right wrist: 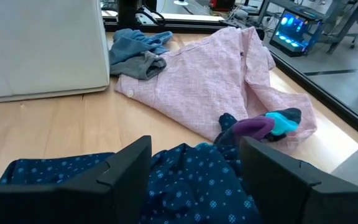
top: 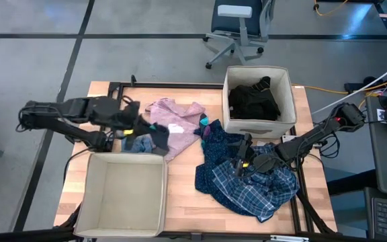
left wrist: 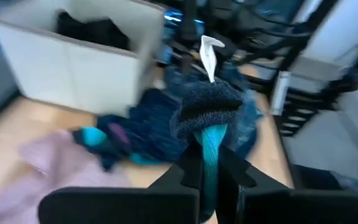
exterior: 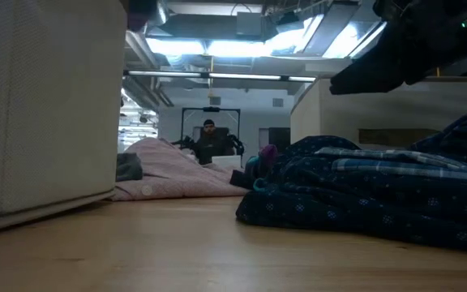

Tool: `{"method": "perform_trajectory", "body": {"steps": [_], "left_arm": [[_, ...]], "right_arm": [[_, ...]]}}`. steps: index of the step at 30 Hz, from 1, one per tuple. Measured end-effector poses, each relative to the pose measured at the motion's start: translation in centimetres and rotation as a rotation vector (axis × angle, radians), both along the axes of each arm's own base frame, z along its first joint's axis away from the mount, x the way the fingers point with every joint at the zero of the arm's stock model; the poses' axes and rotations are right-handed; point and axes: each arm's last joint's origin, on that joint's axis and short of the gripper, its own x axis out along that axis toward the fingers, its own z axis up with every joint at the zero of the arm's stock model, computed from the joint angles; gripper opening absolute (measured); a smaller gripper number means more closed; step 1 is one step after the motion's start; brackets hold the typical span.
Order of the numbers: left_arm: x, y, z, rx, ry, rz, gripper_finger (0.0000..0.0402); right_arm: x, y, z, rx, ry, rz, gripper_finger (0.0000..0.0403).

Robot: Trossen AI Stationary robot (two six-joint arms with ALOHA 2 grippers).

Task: Sort clothes
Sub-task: Put the blue sock into the bottom white laundry organizer

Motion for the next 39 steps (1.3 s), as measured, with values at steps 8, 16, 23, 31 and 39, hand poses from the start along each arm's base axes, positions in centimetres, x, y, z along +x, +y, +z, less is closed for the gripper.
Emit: {"method": "perform_trajectory", "body": {"steps": [8,16,23,31,39], "left_arm": [[-2.4,-1.8,0.1,-0.180,0.050,-0.118,0.0005],[-1.7,-3.8,-2.1,-0.248,0.172,-0.165,0.0004],[0.1,-6.3,-5.3,-0.336,0.327,-0.166,0.0013],[0.5,-8.9,-4.8,-0.400,0.267,-0.295,0.0004],[0.3,-9.8,-7.6,-0.365,0.502,-0.129,0.0015]], "right_arm": [[0.0,0.0,0.0,0.001,-0.002,0.000,0.0244],[0.0,0.0,0.0,0.001,-0.002,0.000,0.0244],[0.0,0.0,0.0,-0.006,-0.006,-0.016,0.0244],[0.0,0.0,0.0,-0.007,-0.005,-0.017,0.0244],[0.0,0.0,0.0,-0.007,-0.006,-0.017,0.0244]]}}
